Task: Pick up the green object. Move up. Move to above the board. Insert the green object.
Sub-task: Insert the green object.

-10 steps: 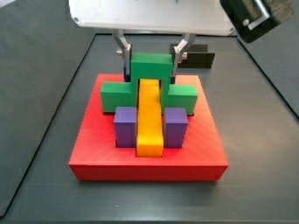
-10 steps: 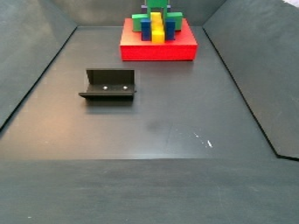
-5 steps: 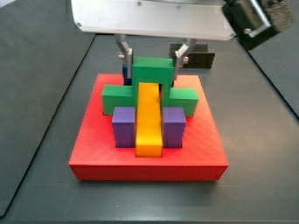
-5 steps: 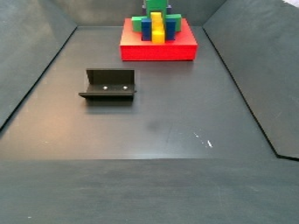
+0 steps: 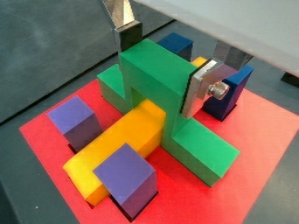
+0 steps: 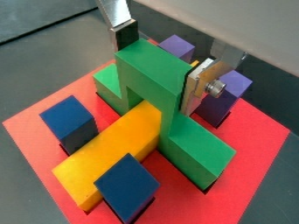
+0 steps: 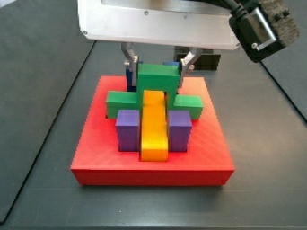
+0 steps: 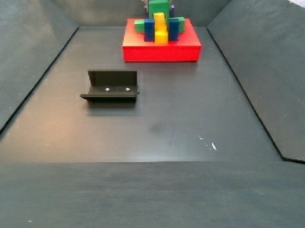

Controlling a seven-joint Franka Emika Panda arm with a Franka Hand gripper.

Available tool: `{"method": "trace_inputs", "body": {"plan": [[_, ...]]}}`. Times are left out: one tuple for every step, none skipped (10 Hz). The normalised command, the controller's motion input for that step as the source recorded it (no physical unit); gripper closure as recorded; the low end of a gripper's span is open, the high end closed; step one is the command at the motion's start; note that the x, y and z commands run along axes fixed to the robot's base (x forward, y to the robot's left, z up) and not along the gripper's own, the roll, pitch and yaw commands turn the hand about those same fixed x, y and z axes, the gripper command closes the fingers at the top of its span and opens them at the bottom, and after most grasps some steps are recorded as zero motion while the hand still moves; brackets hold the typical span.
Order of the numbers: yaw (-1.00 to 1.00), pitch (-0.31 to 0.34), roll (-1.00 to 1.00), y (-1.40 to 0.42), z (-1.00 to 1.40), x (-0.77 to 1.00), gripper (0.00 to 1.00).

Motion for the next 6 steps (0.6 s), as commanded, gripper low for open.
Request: {"method": "trace_inputs", "body": {"plan": [[0.01,-0.020,0.00,0.01,-0.31,0.00,1.00],[0.02,-0.041,0.00,0.00,-0.37,0.00,1.00],[0.02,-0.044,0.00,0.00,-0.37,0.00,1.00],[0.00,-0.026,0.00,0.00,-0.32,0.00,1.00],[0.00,-0.003,0.00,0.00,-0.23,0.00,1.00],[0.00,-0.003,0.00,0.00,-0.12,0.00,1.00]]}}
